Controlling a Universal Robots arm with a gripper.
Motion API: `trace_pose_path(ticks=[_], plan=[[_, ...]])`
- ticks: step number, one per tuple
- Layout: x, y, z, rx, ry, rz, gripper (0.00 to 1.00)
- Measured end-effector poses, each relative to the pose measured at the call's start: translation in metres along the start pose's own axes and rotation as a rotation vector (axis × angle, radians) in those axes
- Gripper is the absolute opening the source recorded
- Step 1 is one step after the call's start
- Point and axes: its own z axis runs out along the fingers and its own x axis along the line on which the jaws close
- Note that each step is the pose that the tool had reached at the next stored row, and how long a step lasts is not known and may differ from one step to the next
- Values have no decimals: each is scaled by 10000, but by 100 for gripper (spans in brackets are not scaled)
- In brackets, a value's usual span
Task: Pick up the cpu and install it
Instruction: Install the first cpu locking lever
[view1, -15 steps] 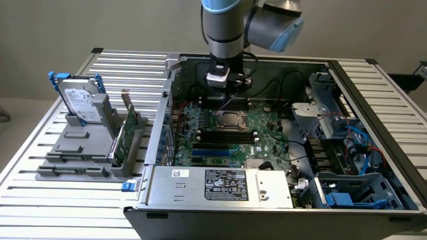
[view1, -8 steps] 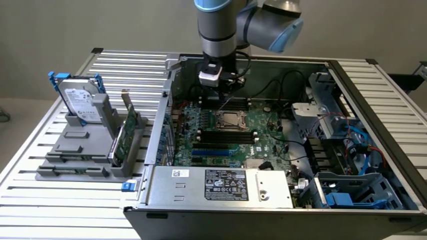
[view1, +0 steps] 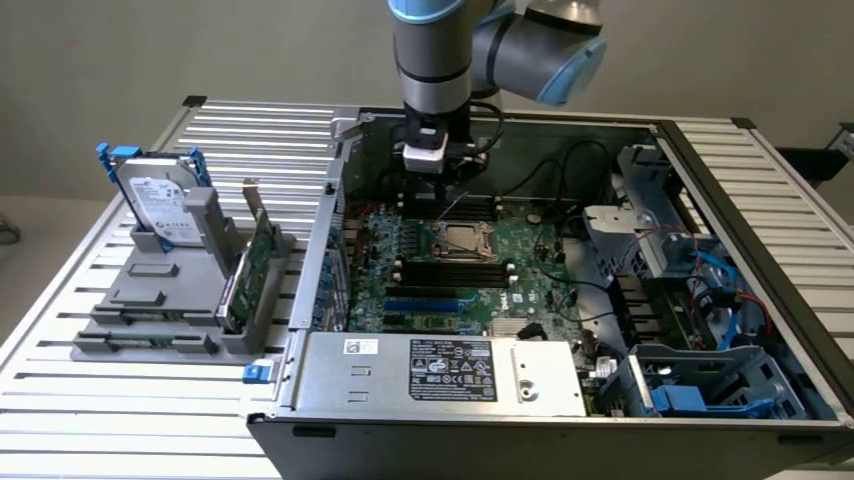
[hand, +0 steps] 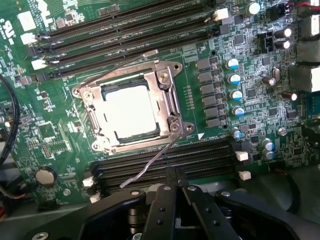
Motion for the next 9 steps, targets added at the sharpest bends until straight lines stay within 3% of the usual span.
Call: trace_pose_path(ticks=[4,9], plan=[[-22,10,-3,1,-43,-230,11],[-32,16,-6,-60,-92,-560,11]])
